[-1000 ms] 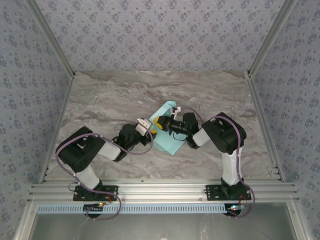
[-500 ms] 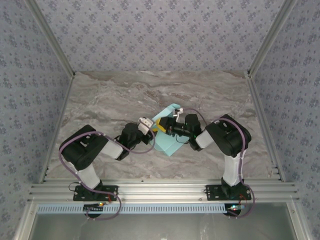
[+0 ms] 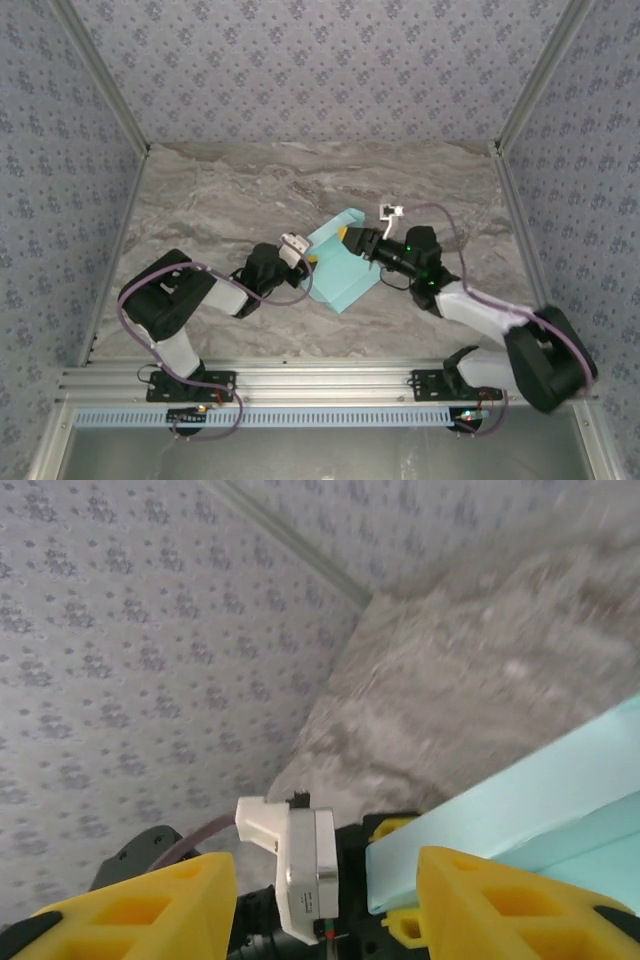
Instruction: Fold the paper box
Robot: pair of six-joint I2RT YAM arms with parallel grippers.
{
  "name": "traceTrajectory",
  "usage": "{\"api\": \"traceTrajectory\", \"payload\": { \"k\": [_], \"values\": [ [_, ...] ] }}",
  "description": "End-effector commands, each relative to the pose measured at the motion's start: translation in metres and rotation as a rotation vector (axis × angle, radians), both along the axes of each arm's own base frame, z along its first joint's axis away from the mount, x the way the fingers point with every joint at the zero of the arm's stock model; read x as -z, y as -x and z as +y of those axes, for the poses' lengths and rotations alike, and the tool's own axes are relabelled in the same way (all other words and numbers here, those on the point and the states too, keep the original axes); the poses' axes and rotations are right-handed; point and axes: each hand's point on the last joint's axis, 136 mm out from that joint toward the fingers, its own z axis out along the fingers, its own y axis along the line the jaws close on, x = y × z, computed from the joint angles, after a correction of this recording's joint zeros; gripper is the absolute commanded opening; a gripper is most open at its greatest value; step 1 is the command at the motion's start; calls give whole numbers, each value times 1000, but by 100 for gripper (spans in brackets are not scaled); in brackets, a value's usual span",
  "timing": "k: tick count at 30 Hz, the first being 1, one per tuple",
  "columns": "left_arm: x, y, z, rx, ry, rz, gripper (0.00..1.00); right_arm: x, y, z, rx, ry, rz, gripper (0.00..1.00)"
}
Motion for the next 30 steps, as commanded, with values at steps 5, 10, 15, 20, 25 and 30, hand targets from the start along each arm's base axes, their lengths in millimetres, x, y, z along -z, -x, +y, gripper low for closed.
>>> {"api": "traceTrajectory", "payload": {
  "k": [5, 10, 15, 20, 25, 30],
  "values": [
    [-19, -1, -8, 120, 20, 14, 35, 27, -21, -85, 223, 573, -278, 64],
    [-33, -4, -6, 223, 51, 66, 31, 31, -35, -108, 196, 660, -224, 65],
    [-54, -9, -9, 307, 67, 91, 32, 16, -31, -95, 112, 637, -325, 66],
    [-66, -23, -11, 265, 127, 151, 32, 13, -7, -63, -69, 623, -395, 65],
    [-83, -32, -19, 202, 294, 245, 32, 26, 37, -9, -336, 700, -518, 64],
    [-76, -15, -34, 280, 246, 258, 32, 27, 32, -7, -324, 748, -534, 59]
  ]
}}
